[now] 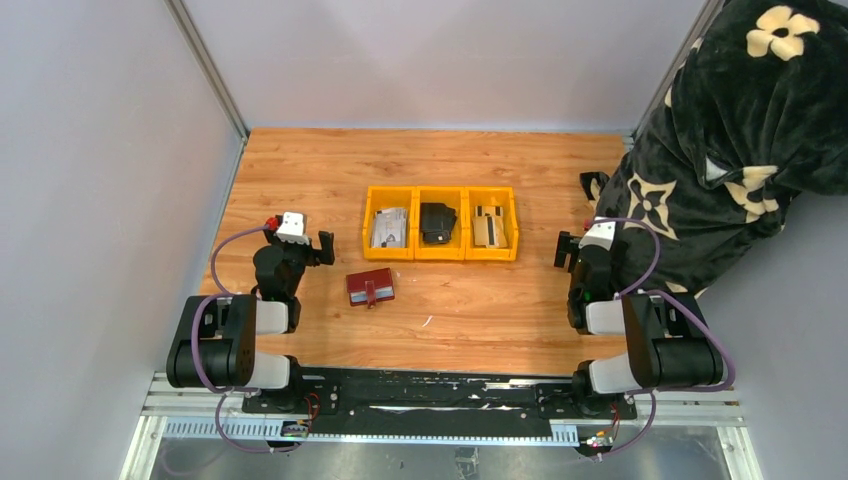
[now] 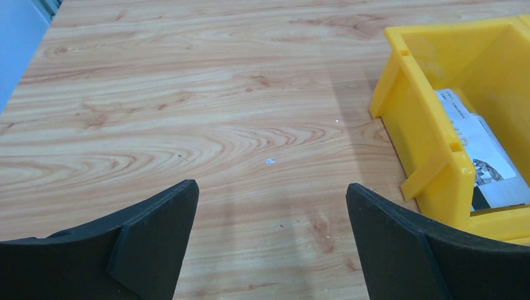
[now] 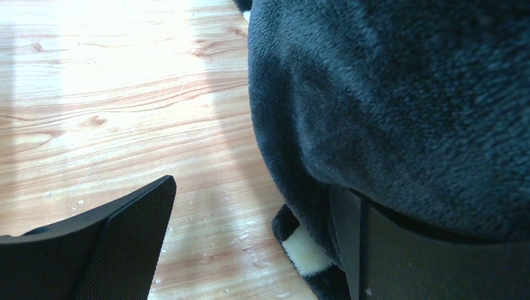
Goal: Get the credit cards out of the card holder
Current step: Reset both arms
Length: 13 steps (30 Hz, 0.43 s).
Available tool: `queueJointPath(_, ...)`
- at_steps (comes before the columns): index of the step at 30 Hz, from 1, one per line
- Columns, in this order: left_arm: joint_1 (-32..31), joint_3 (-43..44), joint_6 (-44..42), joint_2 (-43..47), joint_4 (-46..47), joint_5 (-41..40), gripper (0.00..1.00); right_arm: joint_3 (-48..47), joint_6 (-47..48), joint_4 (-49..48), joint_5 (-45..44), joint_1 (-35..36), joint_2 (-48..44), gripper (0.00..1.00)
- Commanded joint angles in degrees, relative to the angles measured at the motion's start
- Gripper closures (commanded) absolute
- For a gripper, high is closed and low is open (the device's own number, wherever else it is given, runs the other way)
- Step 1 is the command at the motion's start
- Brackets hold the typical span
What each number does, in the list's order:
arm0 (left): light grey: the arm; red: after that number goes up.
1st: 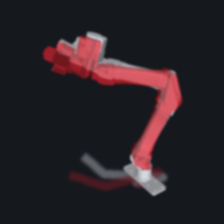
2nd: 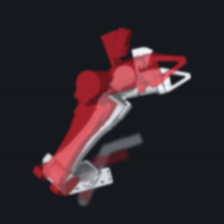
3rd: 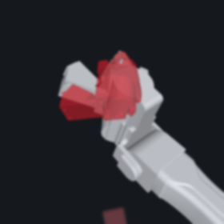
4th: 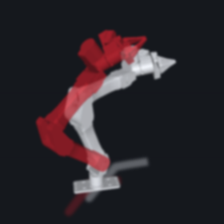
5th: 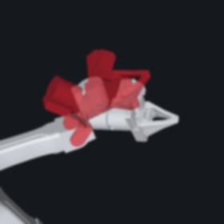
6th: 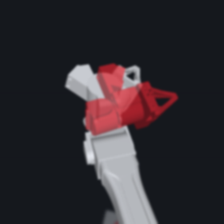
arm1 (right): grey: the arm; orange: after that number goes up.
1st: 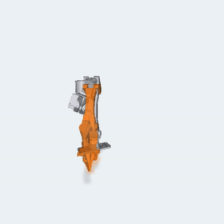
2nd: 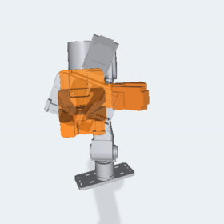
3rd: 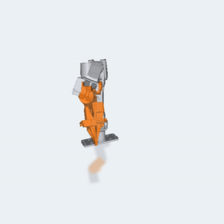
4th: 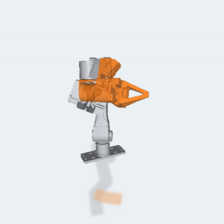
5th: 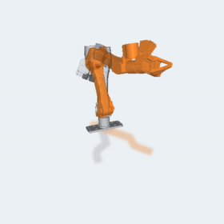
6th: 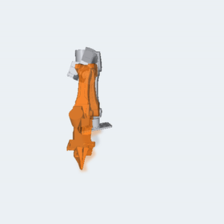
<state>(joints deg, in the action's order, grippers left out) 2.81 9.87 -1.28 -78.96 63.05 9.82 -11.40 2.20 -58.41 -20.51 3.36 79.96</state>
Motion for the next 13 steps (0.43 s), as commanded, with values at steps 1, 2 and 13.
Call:
queueJointPath(1, 0.0, 0.02, -0.07, -0.05, 2.07, -0.86, 0.0, -1.32, 0.79, 0.7, 0.96, 0.34, -0.42, 0.04)
queueJointPath(2, 0.03, 0.04, -0.16, -0.11, 2.08, -0.9, 0.0, -1.33, 0.79, 0.77, 1.0, 0.34, -0.44, 0.04)
queueJointPath(13, -1.41, 1.05, -1.26, 0.11, -0.38, -2.91, 0.0, -1.32, 0.79, 0.84, 0.93, 0.34, -0.51, 0.04)
